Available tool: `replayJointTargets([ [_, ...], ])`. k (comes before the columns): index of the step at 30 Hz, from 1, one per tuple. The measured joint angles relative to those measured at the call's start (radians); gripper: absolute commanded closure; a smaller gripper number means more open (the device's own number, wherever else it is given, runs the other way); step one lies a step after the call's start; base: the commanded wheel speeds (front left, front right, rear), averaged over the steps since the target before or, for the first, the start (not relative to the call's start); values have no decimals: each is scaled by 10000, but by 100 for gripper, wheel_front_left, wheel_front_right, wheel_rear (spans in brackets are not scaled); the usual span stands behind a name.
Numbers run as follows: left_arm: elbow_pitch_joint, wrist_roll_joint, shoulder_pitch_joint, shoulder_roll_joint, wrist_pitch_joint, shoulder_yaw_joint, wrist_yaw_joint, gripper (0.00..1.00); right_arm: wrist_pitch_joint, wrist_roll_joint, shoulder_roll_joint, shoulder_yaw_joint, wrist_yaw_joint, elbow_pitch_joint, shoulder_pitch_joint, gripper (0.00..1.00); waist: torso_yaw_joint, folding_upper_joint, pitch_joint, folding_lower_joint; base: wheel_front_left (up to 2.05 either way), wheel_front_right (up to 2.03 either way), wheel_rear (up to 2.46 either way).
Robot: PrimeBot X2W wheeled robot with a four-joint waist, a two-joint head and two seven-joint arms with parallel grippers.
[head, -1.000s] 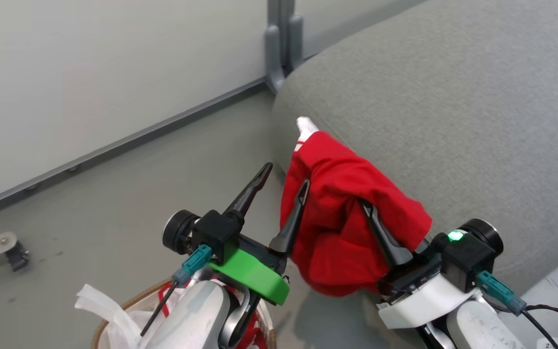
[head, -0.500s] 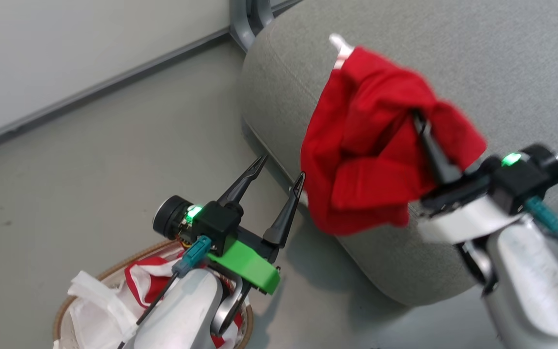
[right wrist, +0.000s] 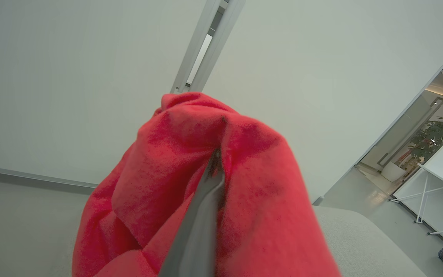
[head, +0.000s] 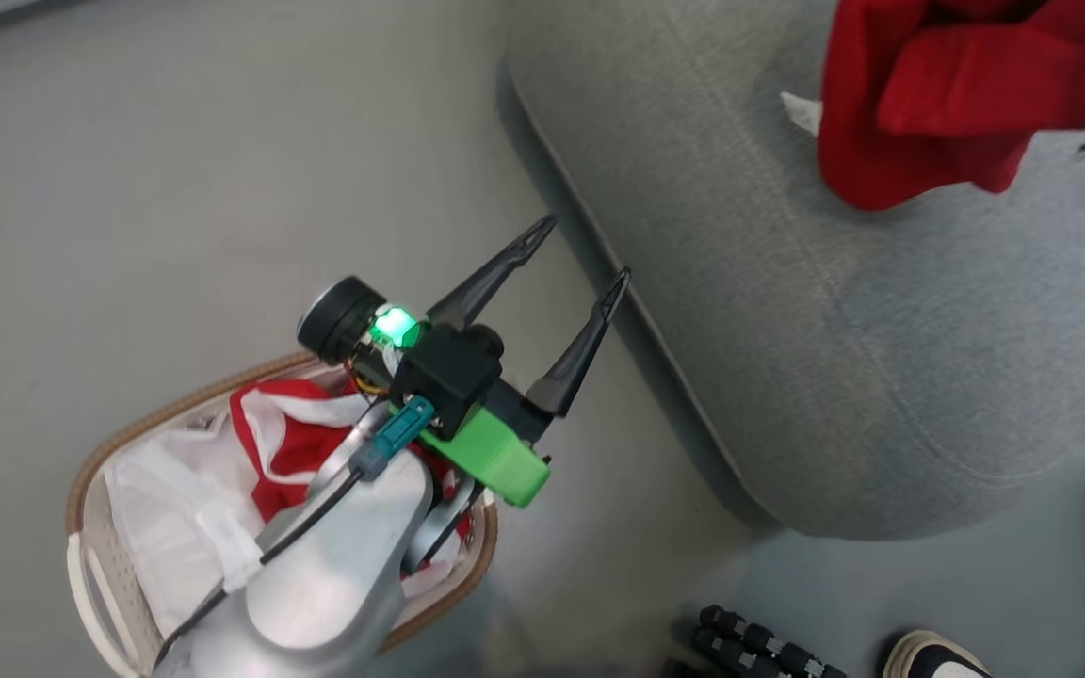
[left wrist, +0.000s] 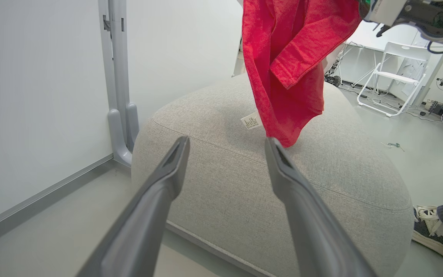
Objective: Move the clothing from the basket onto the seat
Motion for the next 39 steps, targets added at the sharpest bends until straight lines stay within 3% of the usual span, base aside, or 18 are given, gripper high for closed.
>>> replayJointTargets([
  [11,-46,-69,-941,33,31,-428,0,0,0,-194,-945,-1411,0,2491,-2053,100,1031,0,1897,0,0,0,0],
  [18,125,-27,-945,88,31,-464,15,0,0,-443,-832,-2286,0,3475,-2244,100,1526,0,2830,-1,0,0,0],
  [19,155,-27,-945,84,33,-462,35,0,2,-497,-748,-2353,0,3486,-2152,84,1584,0,2923,-1,0,0,0],
  [20,180,-27,-945,81,31,-451,44,0,2,-564,-679,-2376,0,3482,-2038,61,1625,0,2991,0,0,0,0],
  [21,221,-29,-947,79,31,-441,46,0,2,-583,-552,-2477,0,3455,-1878,50,1665,0,3062,-1,0,0,0],
  [22,268,-33,-949,73,31,-441,46,0,2,-587,-420,-2592,0,3373,-1704,15,1695,0,3111,-1,0,0,0],
  [23,324,-63,-949,59,31,-447,46,0,2,-589,-291,-2629,0,3233,-1523,0,1714,0,3123,0,0,0,0],
  [30,495,-134,-962,12,27,-334,46,0,0,-412,357,-2554,0,2297,7,0,1574,0,2806,-1,0,0,0],
  [39,502,4,-657,-67,17,127,73,0,0,-163,660,-1893,0,1147,1236,0,1385,0,1998,-1,0,0,0],
])
